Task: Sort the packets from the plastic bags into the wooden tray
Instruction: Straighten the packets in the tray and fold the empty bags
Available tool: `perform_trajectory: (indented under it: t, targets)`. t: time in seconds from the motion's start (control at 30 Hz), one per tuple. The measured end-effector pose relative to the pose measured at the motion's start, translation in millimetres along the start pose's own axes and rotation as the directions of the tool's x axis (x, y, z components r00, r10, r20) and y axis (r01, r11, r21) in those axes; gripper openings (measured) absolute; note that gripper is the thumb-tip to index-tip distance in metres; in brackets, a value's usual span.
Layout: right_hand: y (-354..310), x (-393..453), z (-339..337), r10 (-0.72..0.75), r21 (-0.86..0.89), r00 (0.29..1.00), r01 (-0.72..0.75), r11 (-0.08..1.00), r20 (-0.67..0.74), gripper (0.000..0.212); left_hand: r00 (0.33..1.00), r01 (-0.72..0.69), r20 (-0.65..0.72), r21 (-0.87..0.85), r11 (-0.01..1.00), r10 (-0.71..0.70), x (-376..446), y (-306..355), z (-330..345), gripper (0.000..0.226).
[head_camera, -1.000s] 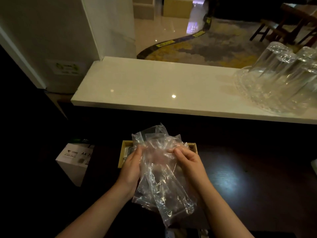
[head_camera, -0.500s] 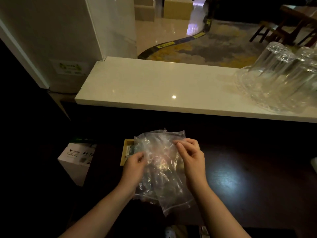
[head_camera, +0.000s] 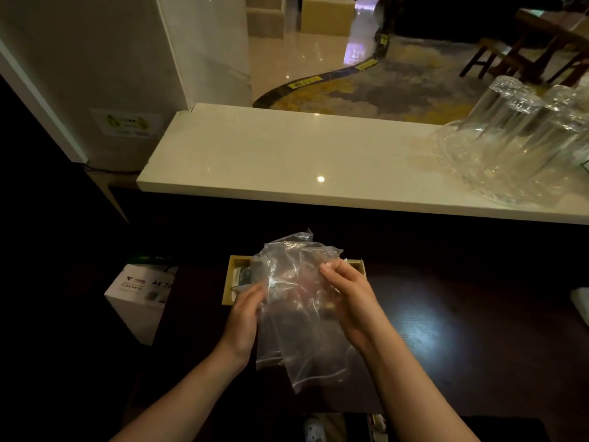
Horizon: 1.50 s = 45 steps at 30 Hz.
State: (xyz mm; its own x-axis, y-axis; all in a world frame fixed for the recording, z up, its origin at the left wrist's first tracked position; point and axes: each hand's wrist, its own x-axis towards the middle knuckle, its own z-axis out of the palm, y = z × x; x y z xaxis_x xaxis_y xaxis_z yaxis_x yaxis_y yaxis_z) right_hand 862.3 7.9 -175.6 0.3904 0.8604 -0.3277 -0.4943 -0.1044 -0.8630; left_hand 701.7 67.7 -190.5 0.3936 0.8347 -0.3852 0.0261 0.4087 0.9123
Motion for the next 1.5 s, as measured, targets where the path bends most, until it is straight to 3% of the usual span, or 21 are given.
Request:
perform_trajectory:
  t: [0.13, 0.23, 0.3, 0.37, 0.47, 0.53, 0.63, 0.73, 0.8, 0.83, 0.9, 0.97, 1.0, 1.07, 1.13, 1.3, 1.37, 1.5]
  targets:
    - [8, 8, 7, -0.169, -0.066, 0.958, 0.157, 0.985, -0.232, 0.016, 0.994, -0.017, 0.110, -0.059, 0.998, 0.023, -5, 0, 1, 0.042]
    - [10, 8, 15, -0.251, -0.074, 0.919, 0.240, 0.968, -0.303, 0.011, 0.978, -0.069, 0.196, 0.008, 0.998, 0.066, -5, 0, 8, 0.058]
    - [10, 7, 21, -0.259, -0.024, 0.908, 0.266, 0.964, -0.330, 0.014, 0.987, -0.115, 0.126, 0.112, 0.987, 0.100, -2, -2, 12, 0.043]
    - [8, 6, 22, -0.244, 0.010, 0.911, 0.263, 0.965, -0.333, 0.027, 0.988, -0.157, 0.021, 0.183, 0.971, 0.156, 2, -4, 12, 0.021]
    - [2, 4, 17, -0.237, -0.068, 0.941, 0.227, 0.971, -0.243, 0.048, 0.980, -0.188, -0.018, 0.230, 0.955, 0.198, 7, -6, 3, 0.021]
    - [-2, 6, 14, -0.255, -0.134, 0.952, 0.234, 0.963, -0.170, 0.042, 0.975, -0.212, -0.007, 0.280, 0.936, 0.223, 10, -7, -3, 0.019]
    - [-10, 11, 7, -0.290, -0.152, 0.936, 0.263, 0.953, -0.199, 0.025, 0.963, -0.260, 0.013, 0.310, 0.914, 0.269, 12, -4, -8, 0.021]
    - [-13, 16, -2, -0.210, -0.022, 0.944, 0.211, 0.977, -0.253, 0.027, 0.941, -0.336, 0.075, 0.341, 0.878, 0.330, 12, 2, -12, 0.028]
    - [-17, 18, -8, -0.266, -0.076, 0.921, 0.256, 0.964, -0.284, 0.032, 0.919, -0.390, 0.110, 0.408, 0.826, 0.379, 14, 4, -14, 0.032]
    - [-21, 19, -10, -0.359, -0.191, 0.897, 0.317, 0.929, -0.257, 0.032, 0.907, -0.412, 0.125, 0.458, 0.788, 0.402, 15, 4, -16, 0.033]
    - [-34, 17, -5, -0.509, -0.399, 0.861, 0.462, 0.792, -0.014, 0.020, 0.887, -0.449, 0.173, 0.538, 0.713, 0.428, 20, 2, -20, 0.034]
    - [-46, 15, 10, -0.441, -0.564, 0.851, 0.522, 0.640, 0.286, 0.009, 0.863, -0.500, 0.255, 0.566, 0.656, 0.437, 22, 2, -21, 0.036]
    - [-47, 18, 16, -0.386, -0.687, 0.842, 0.534, 0.493, 0.378, 0.011, 0.846, -0.530, 0.296, 0.569, 0.629, 0.444, 22, 2, -20, 0.038]
    - [-46, 26, 23, -0.292, -0.841, 0.844, 0.511, 0.179, 0.450, 0.013, 0.827, -0.560, 0.345, 0.579, 0.592, 0.445, 21, 3, -18, 0.044]
    - [-44, 33, 23, -0.235, -0.883, 0.873, 0.458, 0.099, 0.427, 0.018, 0.821, -0.568, 0.356, 0.591, 0.572, 0.447, 20, 4, -17, 0.046]
    - [-43, 36, 17, -0.139, -0.903, 0.925, 0.376, 0.208, 0.353, 0.037, 0.822, -0.566, 0.349, 0.586, 0.579, 0.450, 20, 4, -22, 0.043]
    - [-39, 36, 20, -0.056, -0.883, 0.921, 0.386, 0.268, 0.386, 0.032, 0.823, -0.565, 0.349, 0.582, 0.585, 0.448, 18, 4, -22, 0.042]
    - [-37, 37, 27, -0.086, -0.795, 0.869, 0.482, 0.368, 0.487, 0.013, 0.842, -0.540, 0.361, 0.588, 0.603, 0.401, 22, 3, -24, 0.047]
